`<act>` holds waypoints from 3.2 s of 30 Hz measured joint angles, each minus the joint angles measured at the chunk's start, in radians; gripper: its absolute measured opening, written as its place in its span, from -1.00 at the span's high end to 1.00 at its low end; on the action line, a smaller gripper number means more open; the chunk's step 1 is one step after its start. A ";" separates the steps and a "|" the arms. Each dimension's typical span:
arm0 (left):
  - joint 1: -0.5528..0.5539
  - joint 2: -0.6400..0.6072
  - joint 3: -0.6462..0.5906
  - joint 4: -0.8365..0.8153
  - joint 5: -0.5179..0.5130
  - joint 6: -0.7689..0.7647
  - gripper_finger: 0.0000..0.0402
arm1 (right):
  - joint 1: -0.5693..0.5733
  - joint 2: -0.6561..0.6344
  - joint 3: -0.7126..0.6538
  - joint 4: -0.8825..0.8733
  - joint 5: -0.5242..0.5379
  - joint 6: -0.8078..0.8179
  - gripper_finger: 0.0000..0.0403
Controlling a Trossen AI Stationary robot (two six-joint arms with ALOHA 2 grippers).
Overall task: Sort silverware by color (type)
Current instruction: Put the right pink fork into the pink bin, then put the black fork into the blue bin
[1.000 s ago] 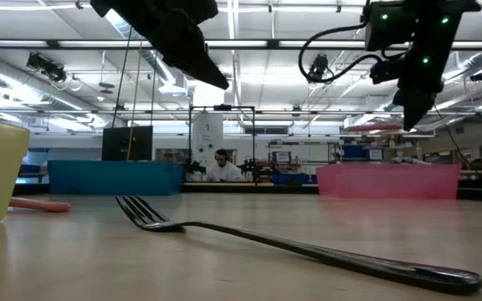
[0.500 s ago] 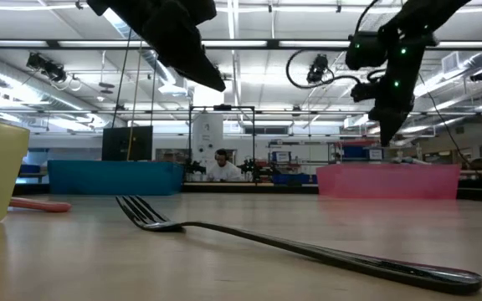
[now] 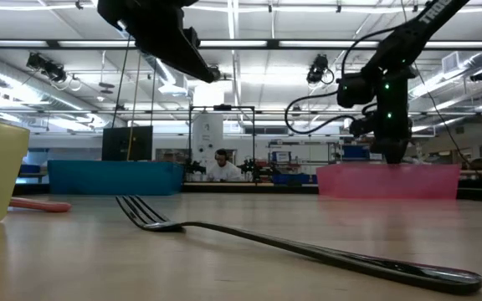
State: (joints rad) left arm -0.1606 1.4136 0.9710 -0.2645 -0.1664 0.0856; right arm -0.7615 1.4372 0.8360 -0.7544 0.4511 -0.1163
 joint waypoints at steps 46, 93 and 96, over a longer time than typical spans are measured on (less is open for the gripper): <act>-0.115 0.098 0.001 0.083 0.216 -0.123 0.49 | 0.242 -0.300 0.000 0.025 -0.039 0.248 0.43; -0.219 0.548 0.003 0.462 0.273 -0.114 0.49 | 0.507 -0.343 0.000 0.119 -0.132 0.664 0.43; -0.219 0.551 0.005 0.438 0.256 -0.115 0.54 | 0.507 -0.343 0.000 0.118 -0.131 0.664 0.43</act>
State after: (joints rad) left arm -0.3801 1.9650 0.9758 0.1734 0.0892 -0.0292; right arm -0.2546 1.0943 0.8360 -0.6361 0.3203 0.5472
